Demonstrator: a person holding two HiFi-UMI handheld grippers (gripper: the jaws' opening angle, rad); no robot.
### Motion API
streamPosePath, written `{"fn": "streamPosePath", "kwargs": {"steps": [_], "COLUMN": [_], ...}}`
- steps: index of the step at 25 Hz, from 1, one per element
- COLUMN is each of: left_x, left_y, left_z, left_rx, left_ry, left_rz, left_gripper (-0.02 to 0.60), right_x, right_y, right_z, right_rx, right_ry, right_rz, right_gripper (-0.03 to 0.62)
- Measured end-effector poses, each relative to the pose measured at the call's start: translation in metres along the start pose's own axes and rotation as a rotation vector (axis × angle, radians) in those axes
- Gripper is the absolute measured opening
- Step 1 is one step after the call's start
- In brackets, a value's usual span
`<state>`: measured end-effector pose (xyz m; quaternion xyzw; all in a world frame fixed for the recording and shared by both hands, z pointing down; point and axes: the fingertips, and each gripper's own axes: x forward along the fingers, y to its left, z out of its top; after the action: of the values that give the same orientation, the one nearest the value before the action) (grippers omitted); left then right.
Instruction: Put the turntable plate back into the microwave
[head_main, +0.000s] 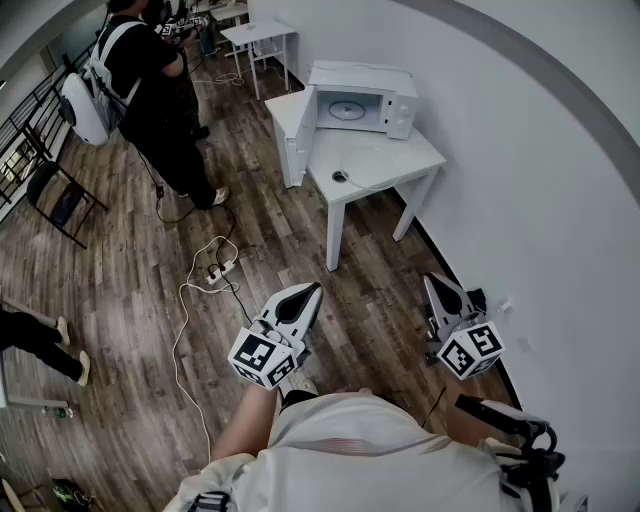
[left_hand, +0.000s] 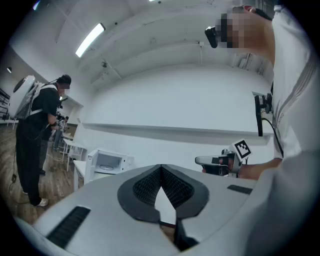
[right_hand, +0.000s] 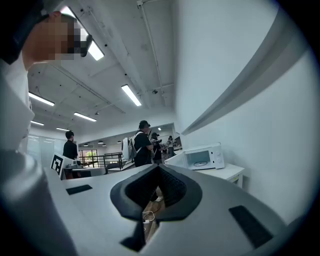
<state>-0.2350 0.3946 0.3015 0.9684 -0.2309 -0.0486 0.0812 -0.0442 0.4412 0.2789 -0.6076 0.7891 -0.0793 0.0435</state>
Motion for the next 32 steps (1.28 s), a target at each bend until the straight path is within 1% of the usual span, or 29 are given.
{"fn": "streamPosePath", "kwargs": {"steps": [8,13,17,25,27,32], "left_x": [-0.031,-0.048,-0.054,-0.05,-0.042,-0.004], "left_y": [0.053,0.078,0.09,0.109,0.112,0.118], "left_z": [0.002,-0.007,-0.001,-0.008,-0.01,-0.008], "left_rx": [-0.007,-0.031,-0.003,0.006,-0.004,0.01], "left_ry": [-0.013,-0.006,-0.015,0.015,0.02,0.025], "left_rz": [-0.027,-0.027,-0.022,-0.004,0.001,-0.011], "left_gripper": [0.009,0.009,0.009,0.009,0.009,0.009], "right_x": [0.041,0.06,0.076,0.107,0.113,0.128], "right_y": [0.037,0.056,0.063,0.056,0.048,0.016], "right_z": [-0.01,-0.022,-0.013,-0.03,-0.03,-0.027], "right_rx": [-0.001,-0.012,-0.019,0.022,0.03,0.035], "right_ry": [-0.013,0.018,0.01,0.018,0.014,0.009], "right_rz": [-0.015,-0.018,-0.018,0.014,0.02,0.022], "right_gripper": [0.003,0.003,0.003,0.003,0.003,0.003]}}
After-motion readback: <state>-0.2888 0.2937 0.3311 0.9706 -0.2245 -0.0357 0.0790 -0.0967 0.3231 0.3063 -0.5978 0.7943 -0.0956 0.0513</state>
